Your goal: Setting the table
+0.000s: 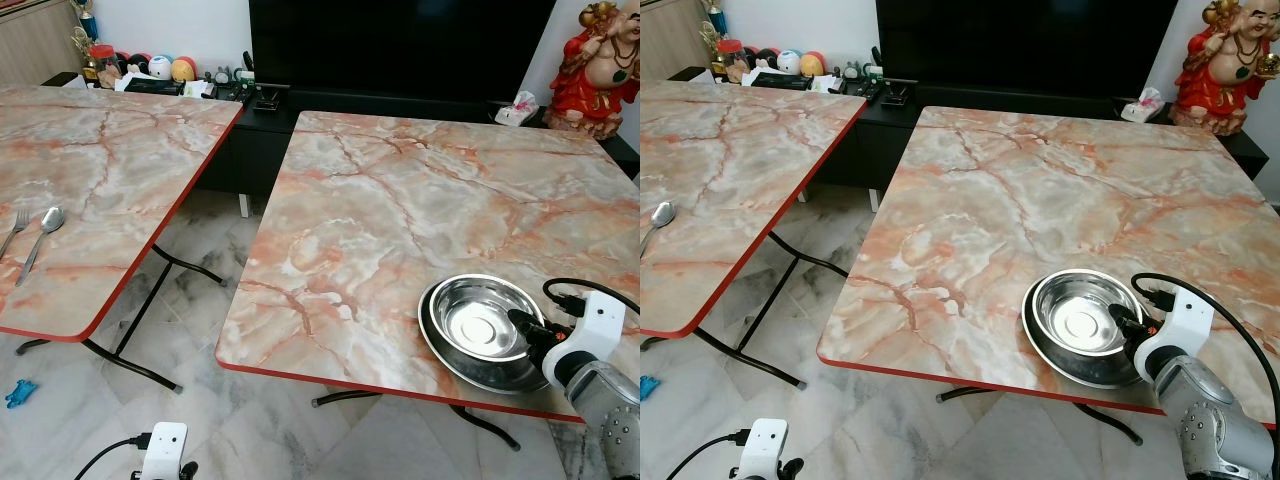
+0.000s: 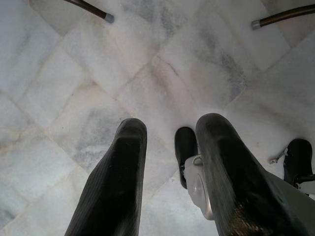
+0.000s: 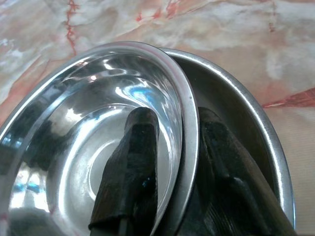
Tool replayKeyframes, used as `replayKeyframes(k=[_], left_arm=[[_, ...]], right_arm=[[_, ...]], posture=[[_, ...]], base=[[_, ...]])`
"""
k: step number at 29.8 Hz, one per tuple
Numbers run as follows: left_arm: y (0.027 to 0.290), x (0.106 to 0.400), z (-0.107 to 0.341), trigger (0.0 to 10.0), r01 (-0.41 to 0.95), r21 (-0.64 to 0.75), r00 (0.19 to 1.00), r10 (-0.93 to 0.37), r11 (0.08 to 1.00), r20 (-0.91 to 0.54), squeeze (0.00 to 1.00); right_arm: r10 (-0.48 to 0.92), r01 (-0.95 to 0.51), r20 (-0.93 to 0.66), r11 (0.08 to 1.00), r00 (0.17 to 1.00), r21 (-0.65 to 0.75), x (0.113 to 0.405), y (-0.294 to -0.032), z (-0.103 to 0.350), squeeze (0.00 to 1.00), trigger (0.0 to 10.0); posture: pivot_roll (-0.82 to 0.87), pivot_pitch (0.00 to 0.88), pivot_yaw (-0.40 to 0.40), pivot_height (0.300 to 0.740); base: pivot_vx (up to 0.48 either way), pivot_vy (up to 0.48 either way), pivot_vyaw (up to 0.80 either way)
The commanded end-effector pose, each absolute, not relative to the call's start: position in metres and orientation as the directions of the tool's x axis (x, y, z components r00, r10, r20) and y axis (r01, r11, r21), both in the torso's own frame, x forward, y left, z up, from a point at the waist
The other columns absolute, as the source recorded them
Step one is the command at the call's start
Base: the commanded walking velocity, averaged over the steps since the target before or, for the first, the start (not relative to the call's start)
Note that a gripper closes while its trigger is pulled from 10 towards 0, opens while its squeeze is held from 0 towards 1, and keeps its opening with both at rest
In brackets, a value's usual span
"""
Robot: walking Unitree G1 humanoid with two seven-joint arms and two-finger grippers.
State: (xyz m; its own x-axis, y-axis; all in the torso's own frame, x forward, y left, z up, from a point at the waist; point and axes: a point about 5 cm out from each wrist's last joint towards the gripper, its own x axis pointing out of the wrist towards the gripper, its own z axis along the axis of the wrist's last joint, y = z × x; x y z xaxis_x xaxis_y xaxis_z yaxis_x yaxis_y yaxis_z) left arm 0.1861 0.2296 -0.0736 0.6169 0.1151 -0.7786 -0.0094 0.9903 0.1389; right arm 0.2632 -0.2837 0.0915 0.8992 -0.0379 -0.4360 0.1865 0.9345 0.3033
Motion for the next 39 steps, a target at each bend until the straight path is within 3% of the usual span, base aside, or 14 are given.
replayKeyframes(k=[1, 39], left_arm=[[0.2271, 0.1861, -0.0745, 10.0, 0.0, 0.136, 0.609, 0.108, 0.991, -0.786, 0.0], [0.229, 0.1866, -0.0739, 10.0, -0.002, 0.137, 0.609, 0.11, 0.991, -0.786, 0.0]], right_arm=[[-0.045, 0.192, -0.433, 0.933, 0.901, 0.303, 0.2652, -0.2841, 0.0922, 0.0, 10.0], [-0.091, 0.182, -0.449, 0.97, 0.889, 0.163, 0.2642, -0.2871, 0.0926, 0.0, 10.0]], posture=[[0.03, 0.023, -0.028, 0.74], [0.03, 0.023, -0.025, 0.74]], base=[[0.0, 0.0, 0.0], [0.0, 0.0, 0.0]])
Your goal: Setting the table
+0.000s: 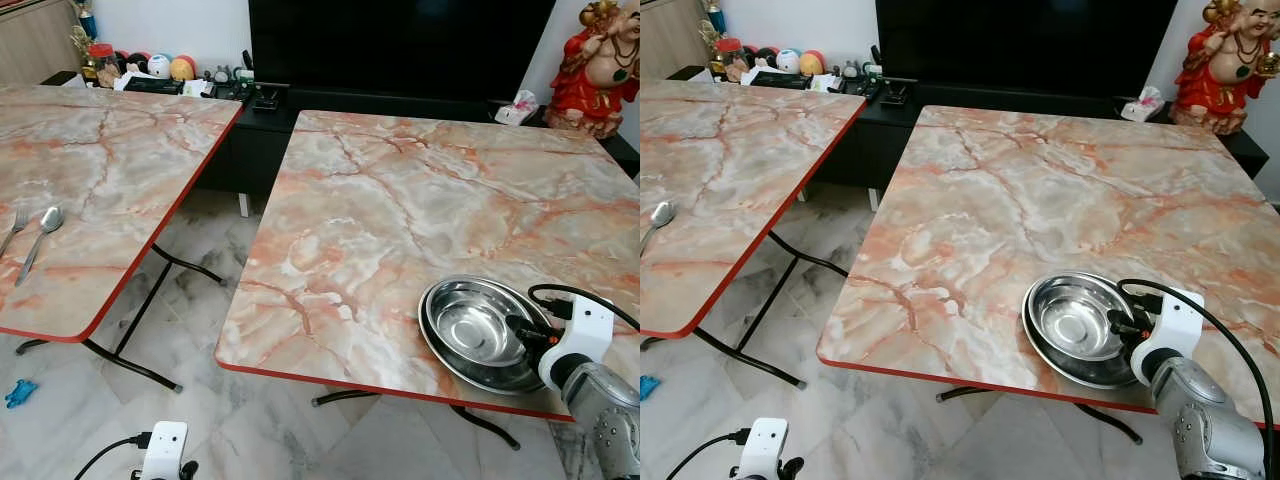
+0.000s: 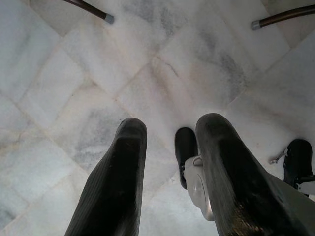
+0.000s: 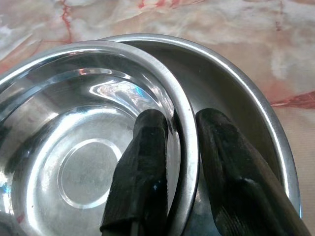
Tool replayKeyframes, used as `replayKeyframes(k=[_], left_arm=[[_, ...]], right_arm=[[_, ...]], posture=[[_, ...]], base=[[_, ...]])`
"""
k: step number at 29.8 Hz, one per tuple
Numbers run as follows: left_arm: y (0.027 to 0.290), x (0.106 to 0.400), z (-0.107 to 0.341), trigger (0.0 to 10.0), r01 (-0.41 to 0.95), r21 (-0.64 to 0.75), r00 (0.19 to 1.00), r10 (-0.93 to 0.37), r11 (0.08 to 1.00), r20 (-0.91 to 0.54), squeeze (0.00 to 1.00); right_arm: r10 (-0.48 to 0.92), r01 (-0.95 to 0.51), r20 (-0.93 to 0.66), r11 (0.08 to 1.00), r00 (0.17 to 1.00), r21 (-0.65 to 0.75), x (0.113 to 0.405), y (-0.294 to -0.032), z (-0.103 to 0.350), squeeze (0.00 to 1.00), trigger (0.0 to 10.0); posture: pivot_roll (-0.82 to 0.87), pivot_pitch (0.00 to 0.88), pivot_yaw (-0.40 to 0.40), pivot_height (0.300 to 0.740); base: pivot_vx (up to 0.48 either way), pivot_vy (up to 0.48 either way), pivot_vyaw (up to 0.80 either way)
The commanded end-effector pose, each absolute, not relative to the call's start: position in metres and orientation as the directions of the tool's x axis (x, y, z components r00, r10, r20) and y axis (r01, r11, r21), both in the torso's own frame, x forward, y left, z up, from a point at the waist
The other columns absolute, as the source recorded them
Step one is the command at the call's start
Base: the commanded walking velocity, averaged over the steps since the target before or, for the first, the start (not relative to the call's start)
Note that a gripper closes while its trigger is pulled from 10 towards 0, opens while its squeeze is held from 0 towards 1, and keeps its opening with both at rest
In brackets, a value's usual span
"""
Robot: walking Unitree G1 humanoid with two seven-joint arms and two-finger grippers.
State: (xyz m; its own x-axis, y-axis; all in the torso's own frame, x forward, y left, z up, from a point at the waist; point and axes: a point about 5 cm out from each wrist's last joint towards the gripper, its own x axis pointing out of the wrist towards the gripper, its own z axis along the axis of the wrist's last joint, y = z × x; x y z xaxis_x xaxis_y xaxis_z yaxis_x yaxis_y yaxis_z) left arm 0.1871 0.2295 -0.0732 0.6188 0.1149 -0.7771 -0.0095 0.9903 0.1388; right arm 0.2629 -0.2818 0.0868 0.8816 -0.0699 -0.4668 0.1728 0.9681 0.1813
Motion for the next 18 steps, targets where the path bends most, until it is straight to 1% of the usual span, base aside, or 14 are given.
replayKeyframes(k=[1, 6, 10, 18], left_arm=[[0.2294, 0.1862, -0.0739, 10.0, -0.002, 0.137, 0.608, 0.11, 0.991, -0.786, 0.0], [0.2297, 0.1854, -0.0742, 10.0, -0.001, 0.138, 0.607, 0.11, 0.99, -0.787, 0.0], [0.2287, 0.1848, -0.0748, 10.0, -0.001, 0.137, 0.606, 0.109, 0.991, -0.788, 0.0], [0.2273, 0.1852, -0.0749, 10.0, 0.001, 0.135, 0.605, 0.107, 0.991, -0.789, 0.0]], right_arm=[[-0.094, 0.184, -0.45, 0.97, 0.888, 0.161, 0.2645, -0.2877, 0.0924, 0.0, 10.0], [-0.094, 0.181, -0.451, 0.972, 0.888, 0.153, 0.2646, -0.2878, 0.0924, 0.0, 10.0], [-0.113, 0.183, -0.456, 0.977, 0.883, 0.112, 0.2642, -0.2898, 0.0919, 0.0, 10.0], [-0.122, 0.187, -0.45, 0.977, 0.885, 0.102, 0.2647, -0.2914, 0.0939, 0.0, 10.0]], posture=[[0.03, 0.023, -0.025, 0.74], [0.04, 0.024, -0.026, 0.74], [0.04, 0.025, -0.025, 0.74], [0.03, 0.024, -0.026, 0.74]], base=[[0.0, 0.0, 0.0], [0.0, 0.0, 0.0], [0.0, 0.0, 0.0], [0.0, 0.0, 0.0]])
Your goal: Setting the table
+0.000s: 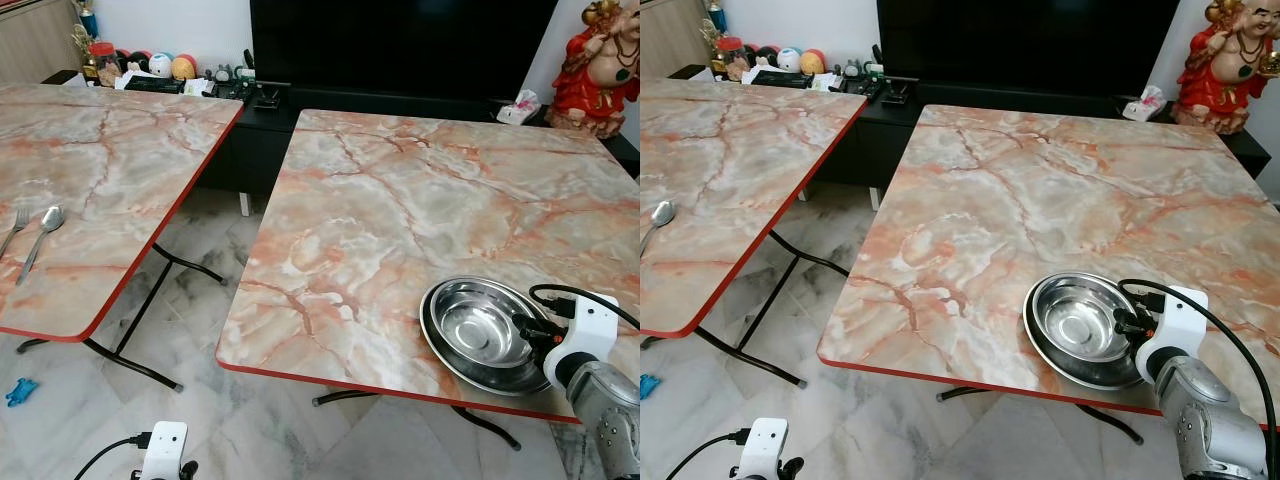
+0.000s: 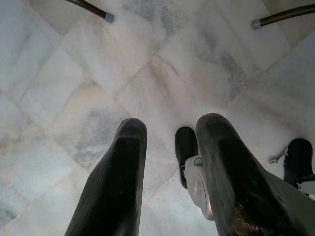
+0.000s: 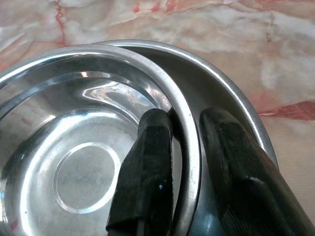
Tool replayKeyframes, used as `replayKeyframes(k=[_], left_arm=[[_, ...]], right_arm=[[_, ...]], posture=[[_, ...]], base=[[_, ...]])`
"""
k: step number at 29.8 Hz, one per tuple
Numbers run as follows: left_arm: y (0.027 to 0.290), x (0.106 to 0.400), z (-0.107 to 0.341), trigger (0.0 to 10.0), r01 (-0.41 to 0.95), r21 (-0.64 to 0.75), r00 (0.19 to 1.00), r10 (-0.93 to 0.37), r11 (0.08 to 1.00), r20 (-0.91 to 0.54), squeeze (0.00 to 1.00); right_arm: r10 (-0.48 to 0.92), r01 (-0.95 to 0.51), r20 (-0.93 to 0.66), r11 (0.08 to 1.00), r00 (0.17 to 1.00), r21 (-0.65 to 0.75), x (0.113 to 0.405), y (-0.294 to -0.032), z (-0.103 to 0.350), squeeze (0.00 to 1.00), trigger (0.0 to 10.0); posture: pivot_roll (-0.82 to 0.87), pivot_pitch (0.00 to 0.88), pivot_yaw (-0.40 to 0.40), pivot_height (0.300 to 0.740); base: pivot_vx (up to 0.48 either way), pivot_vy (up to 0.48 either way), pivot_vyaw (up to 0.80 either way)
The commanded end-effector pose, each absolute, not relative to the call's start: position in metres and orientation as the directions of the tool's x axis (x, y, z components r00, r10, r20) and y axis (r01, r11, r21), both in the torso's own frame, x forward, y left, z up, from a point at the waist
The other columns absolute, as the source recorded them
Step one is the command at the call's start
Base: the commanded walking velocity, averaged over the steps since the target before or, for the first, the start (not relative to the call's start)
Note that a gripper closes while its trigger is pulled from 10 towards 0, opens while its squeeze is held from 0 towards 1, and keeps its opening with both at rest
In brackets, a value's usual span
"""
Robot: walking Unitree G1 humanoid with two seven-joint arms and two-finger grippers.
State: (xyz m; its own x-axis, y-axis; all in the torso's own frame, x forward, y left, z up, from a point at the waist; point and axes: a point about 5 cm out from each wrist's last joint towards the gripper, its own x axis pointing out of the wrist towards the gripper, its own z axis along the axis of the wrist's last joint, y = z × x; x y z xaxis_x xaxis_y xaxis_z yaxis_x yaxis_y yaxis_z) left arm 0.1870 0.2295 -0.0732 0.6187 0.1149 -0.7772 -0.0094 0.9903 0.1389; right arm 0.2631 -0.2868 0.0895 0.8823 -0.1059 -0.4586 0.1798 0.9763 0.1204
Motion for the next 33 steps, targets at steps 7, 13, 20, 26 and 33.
replayKeyframes(k=[7, 13, 20, 26, 33], left_arm=[[0.2277, 0.1861, -0.0745, 10.0, -0.002, 0.135, 0.606, 0.108, 0.991, -0.788, 0.0], [0.2282, 0.1857, -0.0746, 10.0, -0.003, 0.135, 0.605, 0.109, 0.991, -0.789, 0.0], [0.2269, 0.1841, -0.0756, 10.0, -0.005, 0.133, 0.603, 0.109, 0.991, -0.79, 0.0], [0.2268, 0.1846, -0.0754, 10.0, -0.005, 0.133, 0.604, 0.109, 0.991, -0.79, 0.0], [0.2281, 0.185, -0.075, 10.0, -0.006, 0.135, 0.603, 0.111, 0.991, -0.79, 0.0]], right_arm=[[-0.128, 0.186, -0.446, 0.978, 0.886, 0.09, 0.2659, -0.2927, 0.0949, 0.0, 10.0], [-0.131, 0.186, -0.445, 0.979, 0.886, 0.083, 0.266, -0.2932, 0.0956, 0.0, 10.0], [-0.14, 0.19, -0.443, 0.979, 0.885, 0.07, 0.2651, -0.2955, 0.0967, 0.0, 10.0], [-0.145, 0.193, -0.442, 0.979, 0.885, 0.064, 0.2649, -0.296, 0.0974, 0.0, 10.0], [-0.146, 0.193, -0.433, 0.979, 0.89, 0.065, 0.2661, -0.2961, 0.0996, 0.0, 10.0]], posture=[[0.04, 0.024, -0.028, 0.74], [0.04, 0.025, -0.028, 0.74], [0.04, 0.025, -0.028, 0.74], [0.04, 0.025, -0.028, 0.74], [0.04, 0.024, -0.028, 0.74]], base=[[0.0, 0.0, 0.0], [0.0, 0.0, 0.0], [0.0, 0.0, 0.0], [0.0, 0.0, 0.0], [0.0, 0.0, 0.0]])
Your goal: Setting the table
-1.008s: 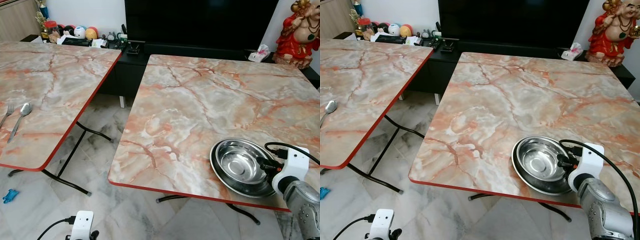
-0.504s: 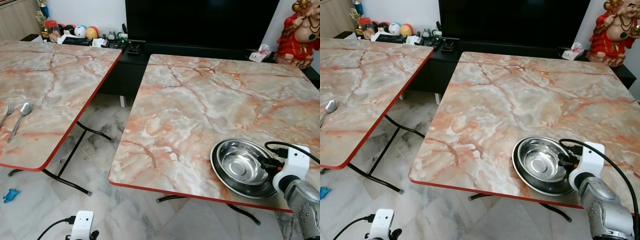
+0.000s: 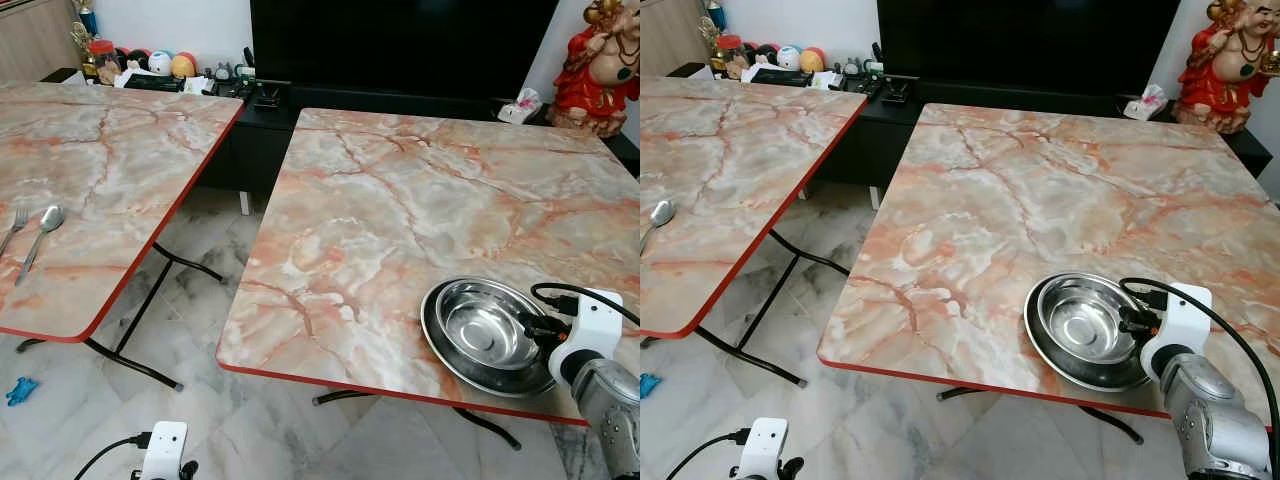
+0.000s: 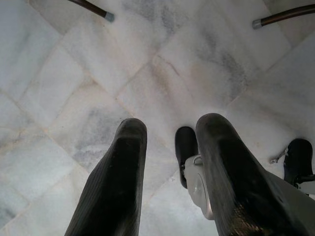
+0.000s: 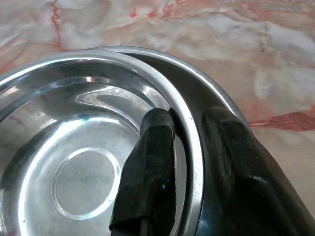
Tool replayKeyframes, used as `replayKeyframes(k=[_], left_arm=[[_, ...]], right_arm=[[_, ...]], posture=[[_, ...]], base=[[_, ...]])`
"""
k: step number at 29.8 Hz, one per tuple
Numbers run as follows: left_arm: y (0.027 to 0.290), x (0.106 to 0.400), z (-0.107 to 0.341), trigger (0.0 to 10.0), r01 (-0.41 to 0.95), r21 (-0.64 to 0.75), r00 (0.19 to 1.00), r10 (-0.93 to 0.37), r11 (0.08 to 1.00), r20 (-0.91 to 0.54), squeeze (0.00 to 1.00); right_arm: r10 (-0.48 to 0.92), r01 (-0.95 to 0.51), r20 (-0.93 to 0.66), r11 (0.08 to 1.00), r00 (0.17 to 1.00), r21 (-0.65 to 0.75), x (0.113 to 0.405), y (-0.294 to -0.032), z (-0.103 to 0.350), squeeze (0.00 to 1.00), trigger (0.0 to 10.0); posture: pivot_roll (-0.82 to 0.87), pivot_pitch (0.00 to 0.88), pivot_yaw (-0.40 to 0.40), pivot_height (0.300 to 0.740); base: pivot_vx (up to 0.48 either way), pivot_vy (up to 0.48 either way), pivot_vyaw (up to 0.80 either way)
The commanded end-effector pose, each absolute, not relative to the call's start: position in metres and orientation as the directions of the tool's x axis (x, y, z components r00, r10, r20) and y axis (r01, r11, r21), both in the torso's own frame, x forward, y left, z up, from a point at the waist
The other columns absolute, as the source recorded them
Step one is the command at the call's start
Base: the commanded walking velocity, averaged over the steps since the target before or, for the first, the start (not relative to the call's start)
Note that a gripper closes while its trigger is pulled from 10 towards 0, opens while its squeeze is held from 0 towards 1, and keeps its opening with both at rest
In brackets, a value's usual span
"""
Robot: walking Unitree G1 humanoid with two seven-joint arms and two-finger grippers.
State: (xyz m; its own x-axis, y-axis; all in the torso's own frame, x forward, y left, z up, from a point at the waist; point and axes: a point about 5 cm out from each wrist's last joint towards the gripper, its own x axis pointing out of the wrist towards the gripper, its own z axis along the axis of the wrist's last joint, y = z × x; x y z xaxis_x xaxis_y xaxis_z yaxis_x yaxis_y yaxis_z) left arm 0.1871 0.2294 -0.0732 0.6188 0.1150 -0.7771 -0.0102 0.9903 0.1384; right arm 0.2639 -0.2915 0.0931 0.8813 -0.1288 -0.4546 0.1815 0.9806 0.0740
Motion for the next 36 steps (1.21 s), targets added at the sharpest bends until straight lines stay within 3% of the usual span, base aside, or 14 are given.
replayKeyframes(k=[1, 16, 22, 28, 32, 33, 34, 36], left_arm=[[0.228, 0.185, -0.075, 10.0, -0.007, 0.135, 0.603, 0.111, 0.991, -0.79, 0.0], [0.229, 0.184, -0.075, 10.0, -0.01, 0.133, 0.602, 0.112, 0.991, -0.79, 0.0], [0.228, 0.184, -0.075, 10.0, -0.01, 0.133, 0.602, 0.112, 0.991, -0.791, 0.0], [0.227, 0.184, -0.076, 10.0, -0.006, 0.139, 0.603, 0.114, 0.99, -0.789, 0.0], [0.23, 0.184, -0.075, 10.0, -0.014, 0.156, 0.608, 0.132, 0.988, -0.783, 0.0], [0.232, 0.185, -0.074, 10.0, -0.019, 0.16, 0.61, 0.138, 0.987, -0.78, 0.0], [0.233, 0.185, -0.074, 10.0, -0.025, 0.164, 0.612, 0.145, 0.986, -0.778, 0.0], [0.234, 0.185, -0.073, 10.0, -0.03, 0.166, 0.613, 0.15, 0.986, -0.776, 0.0]], right_arm=[[-0.146, 0.193, -0.426, 0.979, 0.893, 0.069, 0.267, -0.296, 0.1, 0.0, 10.0], [-0.147, 0.191, -0.376, 0.978, 0.915, 0.083, 0.27, -0.295, 0.107, 0.0, 10.0], [-0.128, 0.152, -0.155, 0.976, 0.98, 0.154, 0.277, -0.286, 0.131, 0.0, 10.0], [-0.106, 0.105, -0.002, 0.978, 0.994, 0.178, 0.273, -0.271, 0.14, 0.0, 10.0], [-0.142, 0.127, 0.113, 0.983, 0.983, 0.131, 0.267, -0.263, 0.146, 0.0, 10.0], [-0.144, 0.135, 0.132, 0.988, 0.981, 0.074, 0.265, -0.261, 0.145, 0.0, 10.0], [-0.1, 0.112, 0.136, 0.99, 0.986, -0.086, 0.265, -0.252, 0.14, 0.0, 10.0], [-0.064, 0.087, 0.136, 0.982, 0.989, -0.166, 0.265, -0.246, 0.135, 0.0, 10.0]], posture=[[0.03, 0.024, -0.028, 0.74], [0.04, 0.025, -0.028, 0.74], [0.04, 0.024, -0.027, 0.74], [0.04, 0.025, -0.027, 0.74], [0.04, 0.026, -0.028, 0.74], [0.04, 0.027, -0.027, 0.74], [0.04, 0.027, -0.027, 0.74], [0.04, 0.026, -0.027, 0.74]], base=[[0.0, 0.0, 0.0], [0.0, 0.0, 0.0], [0.0, 0.0, 0.0], [0.0, 0.0, 0.0], [0.0, 0.0, 0.0], [0.0, 0.0, 0.0], [0.0, 0.0, 0.0], [0.0, 0.0, 0.0]])
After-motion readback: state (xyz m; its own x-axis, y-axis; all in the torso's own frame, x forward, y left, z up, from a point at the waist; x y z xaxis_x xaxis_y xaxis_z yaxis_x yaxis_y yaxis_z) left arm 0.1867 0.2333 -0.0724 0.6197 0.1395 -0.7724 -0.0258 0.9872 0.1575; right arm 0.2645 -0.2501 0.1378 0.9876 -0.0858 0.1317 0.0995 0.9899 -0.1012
